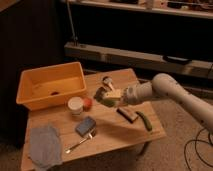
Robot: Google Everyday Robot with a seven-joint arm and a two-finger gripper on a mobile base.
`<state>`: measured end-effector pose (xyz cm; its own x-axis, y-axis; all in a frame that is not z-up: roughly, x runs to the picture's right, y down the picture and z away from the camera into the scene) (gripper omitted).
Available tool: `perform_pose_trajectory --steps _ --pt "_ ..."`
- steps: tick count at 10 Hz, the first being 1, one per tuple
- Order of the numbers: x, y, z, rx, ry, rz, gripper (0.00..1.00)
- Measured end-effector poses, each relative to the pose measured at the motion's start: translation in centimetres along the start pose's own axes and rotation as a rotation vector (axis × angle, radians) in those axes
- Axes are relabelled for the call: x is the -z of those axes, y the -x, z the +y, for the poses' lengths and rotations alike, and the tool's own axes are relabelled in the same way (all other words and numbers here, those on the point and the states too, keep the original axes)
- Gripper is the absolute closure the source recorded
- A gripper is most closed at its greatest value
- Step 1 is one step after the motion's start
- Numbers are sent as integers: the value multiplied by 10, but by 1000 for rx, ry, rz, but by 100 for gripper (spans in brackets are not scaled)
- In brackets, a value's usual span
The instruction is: Stack cups into tray
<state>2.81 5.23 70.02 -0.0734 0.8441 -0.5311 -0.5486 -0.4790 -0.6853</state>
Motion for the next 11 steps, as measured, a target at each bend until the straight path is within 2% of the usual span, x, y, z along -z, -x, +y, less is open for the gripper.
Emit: perform_pose_trajectory --steps 1,6,11 --pt "-3 0 8 15 13 6 69" --pt "-45 3 61 92 80 75 69" --pt "-77 2 83 107 142 144 69"
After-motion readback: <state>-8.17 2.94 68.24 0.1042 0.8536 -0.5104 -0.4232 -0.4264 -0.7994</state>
